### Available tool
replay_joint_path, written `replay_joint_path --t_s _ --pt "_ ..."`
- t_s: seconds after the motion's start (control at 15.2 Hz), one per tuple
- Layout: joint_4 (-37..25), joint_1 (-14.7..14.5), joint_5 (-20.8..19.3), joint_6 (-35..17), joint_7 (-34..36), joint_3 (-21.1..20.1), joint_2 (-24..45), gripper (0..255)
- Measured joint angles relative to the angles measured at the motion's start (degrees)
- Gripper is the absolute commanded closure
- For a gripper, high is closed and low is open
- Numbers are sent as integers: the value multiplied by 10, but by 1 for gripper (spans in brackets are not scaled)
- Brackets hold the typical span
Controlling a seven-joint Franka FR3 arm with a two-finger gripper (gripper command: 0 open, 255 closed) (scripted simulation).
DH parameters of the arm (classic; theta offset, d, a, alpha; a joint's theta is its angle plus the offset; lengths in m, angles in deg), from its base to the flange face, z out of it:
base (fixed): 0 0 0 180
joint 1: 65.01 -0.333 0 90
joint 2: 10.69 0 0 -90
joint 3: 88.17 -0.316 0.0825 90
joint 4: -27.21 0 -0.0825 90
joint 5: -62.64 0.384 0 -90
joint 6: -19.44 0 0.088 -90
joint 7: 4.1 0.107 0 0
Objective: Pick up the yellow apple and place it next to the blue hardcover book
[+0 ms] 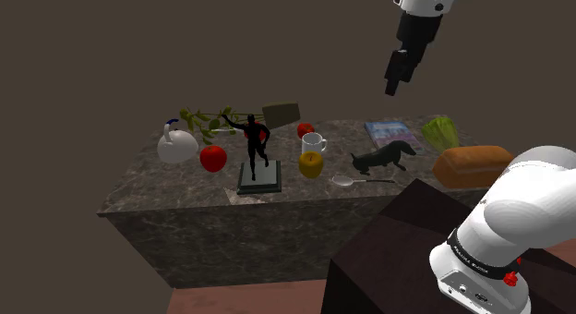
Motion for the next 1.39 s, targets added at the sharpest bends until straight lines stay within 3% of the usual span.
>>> replay_joint_path --t_s 0.13,0.53,0.99,1.39 --pt "4 0 1 -9 5 -3 4 0" --pt "54 5 4 -123 66 -38 63 0" --pt "72 21 -10 -271 145 -78 186 0" --pt "55 42 -51 -387 233 -112 319 0"
